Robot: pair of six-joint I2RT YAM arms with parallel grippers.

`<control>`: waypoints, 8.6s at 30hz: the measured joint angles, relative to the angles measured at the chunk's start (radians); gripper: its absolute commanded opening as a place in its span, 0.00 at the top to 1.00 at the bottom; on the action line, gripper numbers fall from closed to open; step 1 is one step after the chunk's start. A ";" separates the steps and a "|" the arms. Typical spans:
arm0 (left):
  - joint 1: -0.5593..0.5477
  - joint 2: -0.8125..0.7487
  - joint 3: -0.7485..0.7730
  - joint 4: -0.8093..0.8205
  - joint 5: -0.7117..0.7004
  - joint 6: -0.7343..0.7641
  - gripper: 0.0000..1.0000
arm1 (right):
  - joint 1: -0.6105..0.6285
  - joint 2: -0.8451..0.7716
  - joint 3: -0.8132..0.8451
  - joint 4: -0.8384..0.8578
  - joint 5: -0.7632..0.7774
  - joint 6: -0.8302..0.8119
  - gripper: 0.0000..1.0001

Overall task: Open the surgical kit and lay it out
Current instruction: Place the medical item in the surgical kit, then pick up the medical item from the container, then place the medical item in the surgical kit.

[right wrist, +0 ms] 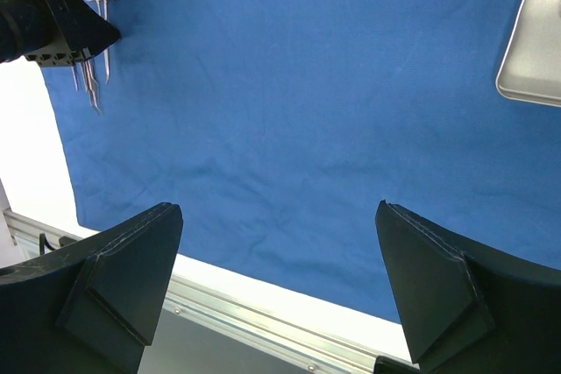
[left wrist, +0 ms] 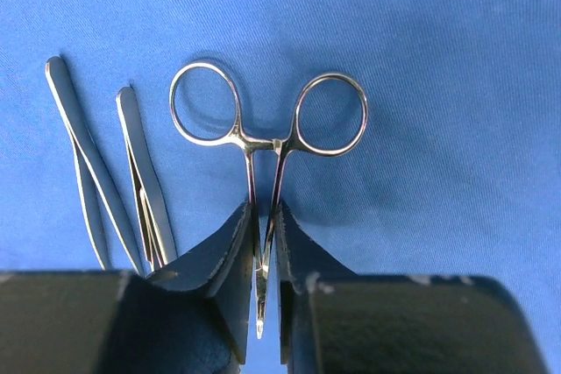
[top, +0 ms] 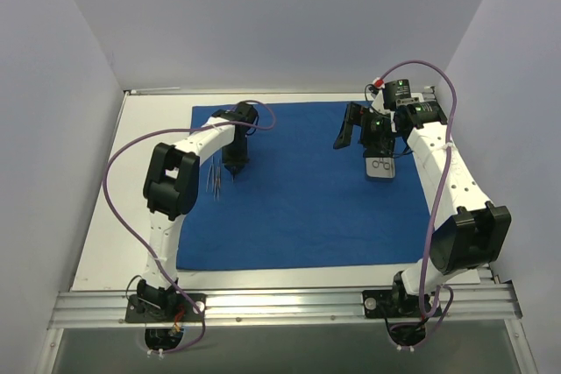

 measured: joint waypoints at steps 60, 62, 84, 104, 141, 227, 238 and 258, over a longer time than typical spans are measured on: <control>0.007 -0.383 -0.003 0.055 0.463 0.226 0.53 | -0.201 0.545 0.132 0.300 0.464 -0.087 0.46; 0.007 -0.383 -0.014 0.054 0.468 0.225 0.53 | -0.201 0.545 0.135 0.301 0.480 -0.084 0.44; 0.008 -0.383 -0.025 0.055 0.486 0.208 0.53 | -0.174 0.565 0.175 0.326 0.489 -0.108 0.59; 0.008 -0.383 -0.035 0.055 0.502 0.195 0.53 | -0.174 0.689 0.208 0.413 0.460 -0.133 0.75; -0.026 -0.418 -0.069 0.172 0.684 0.186 0.06 | -0.174 0.475 0.183 0.299 0.424 -0.103 1.00; -0.189 -0.494 -0.303 -0.043 1.223 0.281 0.94 | 0.637 -0.360 -0.354 0.257 0.276 -1.040 0.49; -0.217 -0.494 -0.306 -0.026 1.233 0.262 0.93 | 0.662 -0.377 -0.369 0.242 0.258 -1.094 0.53; -0.236 -0.491 -0.306 -0.026 1.219 0.266 0.90 | 0.666 -0.358 -0.455 0.323 0.206 -1.171 0.76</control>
